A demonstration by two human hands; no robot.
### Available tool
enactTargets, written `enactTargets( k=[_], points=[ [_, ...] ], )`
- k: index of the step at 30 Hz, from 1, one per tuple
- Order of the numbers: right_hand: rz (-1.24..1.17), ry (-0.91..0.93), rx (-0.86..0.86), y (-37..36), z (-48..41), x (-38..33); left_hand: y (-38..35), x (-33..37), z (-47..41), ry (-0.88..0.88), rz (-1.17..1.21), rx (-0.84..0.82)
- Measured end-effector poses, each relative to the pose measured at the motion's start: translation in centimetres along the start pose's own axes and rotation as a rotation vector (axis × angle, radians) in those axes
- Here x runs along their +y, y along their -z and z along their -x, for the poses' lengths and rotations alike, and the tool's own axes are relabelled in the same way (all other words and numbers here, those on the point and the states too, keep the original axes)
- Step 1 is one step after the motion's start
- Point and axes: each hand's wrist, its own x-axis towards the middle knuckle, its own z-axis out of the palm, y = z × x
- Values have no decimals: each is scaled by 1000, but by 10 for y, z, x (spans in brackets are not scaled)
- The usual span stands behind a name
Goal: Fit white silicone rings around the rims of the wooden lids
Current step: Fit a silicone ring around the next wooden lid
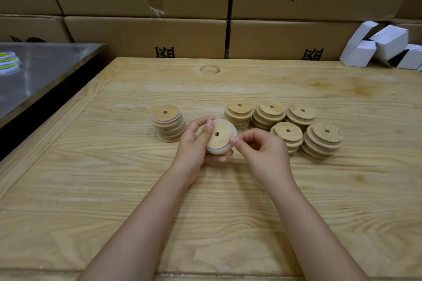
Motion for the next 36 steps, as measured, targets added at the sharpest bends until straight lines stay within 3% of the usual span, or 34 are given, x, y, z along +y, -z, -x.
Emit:
enactTargets(
  k=[6,13,15,19,21,24,27,31,36],
  points=[
    [87,141,-13,0,3,-2,0,6,1,62,-14,35],
    [91,117,6,2,2,-2,2,5,1,71,-133,52],
    [141,127,2,2,2,-1,3,3,0,-11,-192,74],
    [196,158,16,-1,3,1,11,7,1,-410,-344,157],
    [204,170,32,0,4,2,19,12,3,-552,-345,261],
    [207,175,49,1,4,2,37,25,2,-736,-247,581],
    [235,176,49,0,5,2,59,38,-2,-800,-55,888],
    [289,181,55,-1,7,3,81,41,-5,-631,-65,1121],
    [264,198,87,1,5,2,84,37,-7,-376,-287,1242]
  ],
)
